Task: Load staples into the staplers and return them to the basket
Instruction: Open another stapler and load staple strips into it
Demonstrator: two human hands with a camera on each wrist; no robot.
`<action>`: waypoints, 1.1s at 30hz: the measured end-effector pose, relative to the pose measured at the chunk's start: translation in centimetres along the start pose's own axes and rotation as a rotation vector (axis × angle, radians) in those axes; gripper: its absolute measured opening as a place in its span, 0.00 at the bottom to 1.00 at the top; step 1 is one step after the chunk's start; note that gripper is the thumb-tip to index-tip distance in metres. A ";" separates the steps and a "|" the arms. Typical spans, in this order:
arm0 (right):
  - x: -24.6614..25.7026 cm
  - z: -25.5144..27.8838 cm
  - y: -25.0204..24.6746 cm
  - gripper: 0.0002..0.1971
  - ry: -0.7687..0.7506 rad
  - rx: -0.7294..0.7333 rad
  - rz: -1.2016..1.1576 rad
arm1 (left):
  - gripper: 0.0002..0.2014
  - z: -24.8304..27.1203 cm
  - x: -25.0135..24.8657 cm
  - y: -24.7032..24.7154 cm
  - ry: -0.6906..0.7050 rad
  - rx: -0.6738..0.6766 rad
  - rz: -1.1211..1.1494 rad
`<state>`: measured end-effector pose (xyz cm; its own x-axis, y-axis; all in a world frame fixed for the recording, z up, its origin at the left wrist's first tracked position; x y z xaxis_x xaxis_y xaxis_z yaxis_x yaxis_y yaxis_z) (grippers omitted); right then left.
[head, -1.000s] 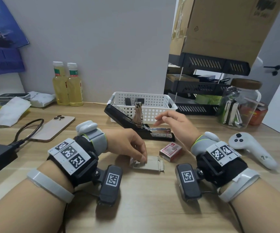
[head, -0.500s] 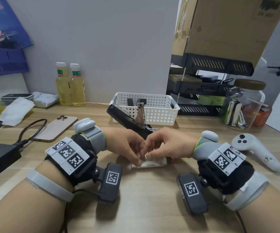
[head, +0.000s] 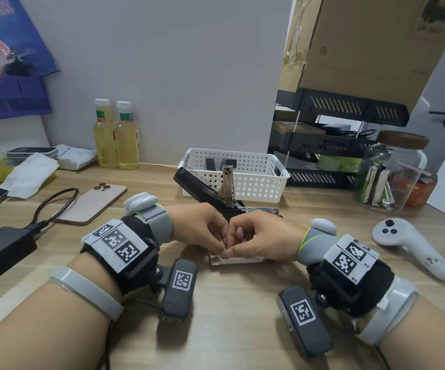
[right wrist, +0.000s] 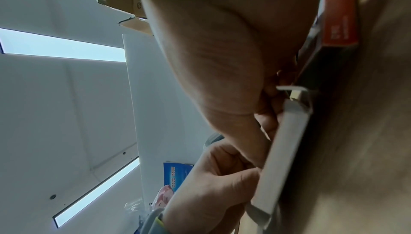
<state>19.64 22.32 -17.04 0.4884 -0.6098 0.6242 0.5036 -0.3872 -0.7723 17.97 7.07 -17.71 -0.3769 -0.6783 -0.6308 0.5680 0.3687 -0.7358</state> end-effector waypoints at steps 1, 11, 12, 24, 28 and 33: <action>-0.1 0.1 -0.1 0.10 -0.008 -0.015 -0.021 | 0.09 0.0 0.2 -0.1 0.016 -0.014 0.058; -2.6 0.6 -3.6 0.07 -0.109 -0.380 -0.396 | 0.06 -0.6 -0.2 -0.8 0.189 -0.248 0.484; -3.1 0.8 -4.1 0.07 -0.107 -0.426 -0.432 | 0.05 -0.8 -0.1 -0.6 0.188 -0.260 0.508; -5.6 1.3 -5.5 0.04 -0.025 -0.561 -0.529 | 0.03 -1.6 1.3 0.5 0.183 -0.262 0.757; -5.4 1.4 -5.5 0.03 -0.029 -0.567 -0.561 | 0.04 -1.6 1.4 0.5 0.182 -0.258 0.759; -5.3 1.9 -5.8 0.03 -0.028 -0.611 -0.550 | 0.05 -1.6 1.4 0.5 0.182 -0.259 0.746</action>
<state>15.44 29.12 -15.63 0.3067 -0.2091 0.9286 0.2028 -0.9388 -0.2784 16.55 7.34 -19.38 -0.0910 -0.0899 -0.9918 0.5376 0.8339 -0.1250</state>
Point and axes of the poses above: each hand's wrist, its own z-axis away from the middle knuckle, its own y-axis out of the palm, x = y × z, the point moved 4 cm from there along -z, towards the middle knuckle, and after that the axes turned 9 degrees about x, right-handed, at the moved point
